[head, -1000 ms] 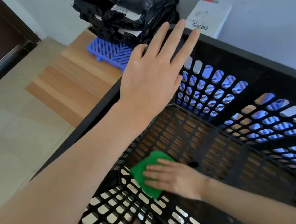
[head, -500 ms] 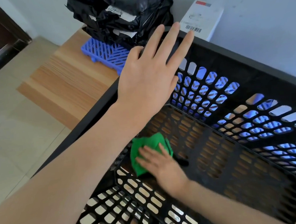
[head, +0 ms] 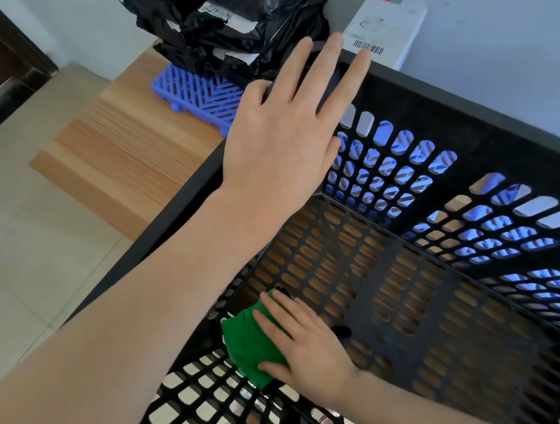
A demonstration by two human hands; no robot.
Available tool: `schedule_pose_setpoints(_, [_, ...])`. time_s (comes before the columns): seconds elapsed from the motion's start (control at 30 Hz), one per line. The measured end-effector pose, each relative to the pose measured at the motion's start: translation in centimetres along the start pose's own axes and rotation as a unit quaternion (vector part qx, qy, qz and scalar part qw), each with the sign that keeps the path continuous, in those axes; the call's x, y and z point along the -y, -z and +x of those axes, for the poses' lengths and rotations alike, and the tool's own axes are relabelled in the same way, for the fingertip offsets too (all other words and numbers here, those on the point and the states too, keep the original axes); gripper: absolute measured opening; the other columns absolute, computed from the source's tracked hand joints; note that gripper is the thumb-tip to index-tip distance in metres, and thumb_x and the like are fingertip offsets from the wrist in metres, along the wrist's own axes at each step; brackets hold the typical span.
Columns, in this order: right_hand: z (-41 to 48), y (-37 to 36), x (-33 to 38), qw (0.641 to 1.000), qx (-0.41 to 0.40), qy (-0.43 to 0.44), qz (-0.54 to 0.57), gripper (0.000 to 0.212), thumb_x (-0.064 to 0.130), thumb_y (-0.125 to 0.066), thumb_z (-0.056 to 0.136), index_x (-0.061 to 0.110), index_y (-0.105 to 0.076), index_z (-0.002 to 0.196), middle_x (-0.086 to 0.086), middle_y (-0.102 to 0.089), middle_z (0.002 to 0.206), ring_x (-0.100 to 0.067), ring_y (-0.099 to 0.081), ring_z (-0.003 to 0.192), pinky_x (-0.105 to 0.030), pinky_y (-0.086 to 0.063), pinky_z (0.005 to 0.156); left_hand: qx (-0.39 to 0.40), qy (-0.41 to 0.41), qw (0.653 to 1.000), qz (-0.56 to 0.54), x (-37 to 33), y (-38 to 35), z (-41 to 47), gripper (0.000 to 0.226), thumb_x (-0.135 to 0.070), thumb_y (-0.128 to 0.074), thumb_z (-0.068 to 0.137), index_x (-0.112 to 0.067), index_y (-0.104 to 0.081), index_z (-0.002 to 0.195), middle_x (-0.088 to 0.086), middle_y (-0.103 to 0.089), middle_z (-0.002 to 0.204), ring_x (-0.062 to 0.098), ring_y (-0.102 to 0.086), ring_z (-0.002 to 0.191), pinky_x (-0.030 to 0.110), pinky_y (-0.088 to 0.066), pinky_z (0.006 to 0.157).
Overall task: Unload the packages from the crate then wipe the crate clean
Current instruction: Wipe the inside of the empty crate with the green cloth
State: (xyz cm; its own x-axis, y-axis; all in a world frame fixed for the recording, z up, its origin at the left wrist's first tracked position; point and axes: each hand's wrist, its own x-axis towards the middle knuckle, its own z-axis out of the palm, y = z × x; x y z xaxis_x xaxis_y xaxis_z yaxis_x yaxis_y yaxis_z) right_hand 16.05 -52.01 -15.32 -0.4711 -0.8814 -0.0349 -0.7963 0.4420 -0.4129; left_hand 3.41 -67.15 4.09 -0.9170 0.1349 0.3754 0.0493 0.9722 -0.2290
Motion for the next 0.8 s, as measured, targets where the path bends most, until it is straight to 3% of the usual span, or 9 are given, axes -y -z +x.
schedule_pose_setpoints(0.1, [1.5,-0.9,-0.6,0.999,0.020,0.034,-0.033,0.074,0.061,-0.046,0.088,0.023,-0.029,0.149,-0.004,-0.027,0.156,-0.023,-0.020,0.146,-0.047,-0.023,0.116,0.000,-0.001,1.000,0.000,-0.1,0.0,0.0,0.067,-0.039,-0.040,0.099,-0.023,-0.009,0.156,0.007,-0.017,0.162,0.026,-0.023,0.147,0.042,-0.041,0.096])
schedule_pose_setpoints(0.2, [2.1,-0.7,-1.2,0.999,-0.005,0.045,-0.020,0.066,0.057,-0.052,0.086,0.024,-0.040,0.142,-0.002,-0.047,0.139,-0.023,-0.038,0.135,-0.046,-0.030,0.113,-0.002,-0.001,1.000,0.002,-0.1,0.0,0.1,0.067,-0.039,-0.040,0.099,-0.023,-0.009,0.156,0.007,-0.018,0.162,0.026,-0.023,0.147,0.042,-0.042,0.095])
schedule_pose_setpoints(0.3, [1.4,0.3,-1.8,0.998,-0.039,0.048,-0.003,0.051,0.046,-0.062,0.083,0.023,-0.055,0.128,0.002,-0.056,0.113,-0.020,-0.049,0.112,-0.039,-0.047,0.093,-0.003,0.002,1.000,0.001,-0.1,0.0,0.0,0.067,-0.039,-0.040,0.099,-0.023,-0.009,0.156,0.007,-0.018,0.162,0.026,-0.024,0.147,0.042,-0.042,0.094])
schedule_pose_setpoints(0.4, [1.3,3.0,-2.9,0.997,-0.060,-0.011,0.046,0.053,0.029,-0.075,0.072,0.024,-0.059,0.122,0.005,-0.057,0.103,-0.016,-0.052,0.097,-0.036,-0.053,0.077,-0.005,0.002,1.000,0.001,-0.1,-0.1,0.0,0.068,-0.038,-0.042,0.098,-0.023,-0.010,0.156,0.007,-0.019,0.162,0.026,-0.024,0.147,0.042,-0.042,0.094])
schedule_pose_setpoints(0.47, [1.6,5.7,-4.3,0.994,-0.087,-0.060,0.027,0.062,0.021,-0.079,0.066,0.023,-0.059,0.124,0.004,-0.058,0.102,-0.017,-0.053,0.093,-0.036,-0.053,0.073,-0.006,0.002,1.000,0.000,-0.1,-0.1,0.1,0.068,-0.039,-0.043,0.098,-0.023,-0.010,0.156,0.007,-0.019,0.162,0.026,-0.025,0.147,0.042,-0.042,0.094])
schedule_pose_setpoints(0.53, [2.2,8.7,-6.1,0.986,-0.131,-0.080,-0.068,0.066,0.014,-0.079,0.061,0.018,-0.060,0.124,0.001,-0.061,0.102,-0.023,-0.054,0.091,-0.037,-0.050,0.070,-0.005,0.006,1.000,0.000,-0.1,-0.1,0.0,0.069,-0.039,-0.043,0.097,-0.023,-0.010,0.156,0.007,-0.018,0.162,0.026,-0.024,0.147,0.042,-0.041,0.094])
schedule_pose_setpoints(0.63, [3.0,11.3,-8.0,0.963,-0.167,-0.085,-0.192,0.051,0.006,-0.069,0.070,0.012,-0.062,0.120,-0.007,-0.063,0.110,-0.031,-0.054,0.097,-0.040,-0.044,0.075,-0.006,0.006,1.000,-0.001,-0.1,-0.1,0.1,0.069,-0.040,-0.042,0.098,-0.024,-0.009,0.156,0.006,-0.018,0.162,0.026,-0.024,0.147,0.041,-0.041,0.095])
schedule_pose_setpoints(0.73, [3.2,10.3,-8.1,0.970,-0.126,-0.051,-0.200,0.053,0.003,-0.073,0.064,0.010,-0.065,0.115,-0.012,-0.061,0.119,-0.034,-0.056,0.104,-0.042,-0.048,0.079,-0.006,0.007,1.000,-0.004,-0.2,-0.1,0.1,0.069,-0.040,-0.042,0.098,-0.024,-0.009,0.156,0.006,-0.017,0.162,0.025,-0.023,0.147,0.041,-0.040,0.095])
schedule_pose_setpoints(0.8, [3.1,8.4,-7.4,0.992,-0.055,-0.006,-0.115,0.059,0.008,-0.077,0.064,0.013,-0.063,0.121,-0.012,-0.056,0.131,-0.031,-0.056,0.113,-0.043,-0.052,0.088,-0.007,0.008,1.000,-0.004,-0.2,-0.1,0.1,0.068,-0.040,-0.041,0.098,-0.024,-0.009,0.156,0.006,-0.018,0.162,0.026,-0.024,0.147,0.041,-0.041,0.095])
